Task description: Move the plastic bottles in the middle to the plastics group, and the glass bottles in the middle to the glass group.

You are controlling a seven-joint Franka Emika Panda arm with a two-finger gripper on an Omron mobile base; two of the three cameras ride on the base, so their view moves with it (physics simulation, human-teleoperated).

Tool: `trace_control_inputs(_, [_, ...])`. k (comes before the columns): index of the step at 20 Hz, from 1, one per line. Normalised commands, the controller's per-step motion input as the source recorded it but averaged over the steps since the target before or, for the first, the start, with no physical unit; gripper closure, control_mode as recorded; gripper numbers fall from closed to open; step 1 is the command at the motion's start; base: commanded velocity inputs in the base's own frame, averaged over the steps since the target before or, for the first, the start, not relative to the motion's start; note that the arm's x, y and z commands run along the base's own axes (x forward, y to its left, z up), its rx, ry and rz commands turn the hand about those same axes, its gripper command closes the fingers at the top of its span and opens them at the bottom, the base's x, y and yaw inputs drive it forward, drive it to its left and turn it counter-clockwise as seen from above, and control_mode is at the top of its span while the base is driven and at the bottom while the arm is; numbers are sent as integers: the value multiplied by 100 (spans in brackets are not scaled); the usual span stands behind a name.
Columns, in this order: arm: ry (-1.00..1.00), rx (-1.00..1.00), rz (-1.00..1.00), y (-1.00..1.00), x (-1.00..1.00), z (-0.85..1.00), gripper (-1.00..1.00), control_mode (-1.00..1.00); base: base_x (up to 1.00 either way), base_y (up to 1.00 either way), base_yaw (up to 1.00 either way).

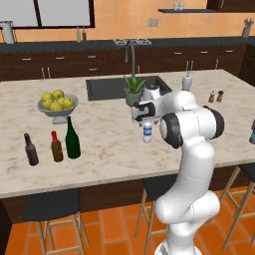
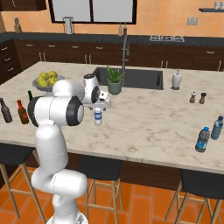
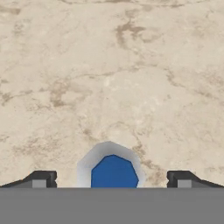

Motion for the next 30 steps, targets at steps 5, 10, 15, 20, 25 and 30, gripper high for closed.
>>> trace_control_inputs(5, [0, 0, -2, -3, 0, 0, 100, -100, 0, 0, 0])
trace_control_inputs(10, [0, 0, -3, -1, -2, 0, 100, -100, 0, 0, 0])
trace_control_inputs(15, [-8, 0, -1, -2, -35, 34, 100, -100, 0, 0, 0])
trace_control_inputs(20, [-12, 0, -3, -53, -40, 76, 100, -100, 0, 0, 0])
trace_control_inputs(25, [-4, 0, -14, -100, -12, 44, 100, -100, 0, 0, 0])
trace_control_inputs(30, [0, 0, -18, -100, -31, 26, 100, -100, 0, 0, 0])
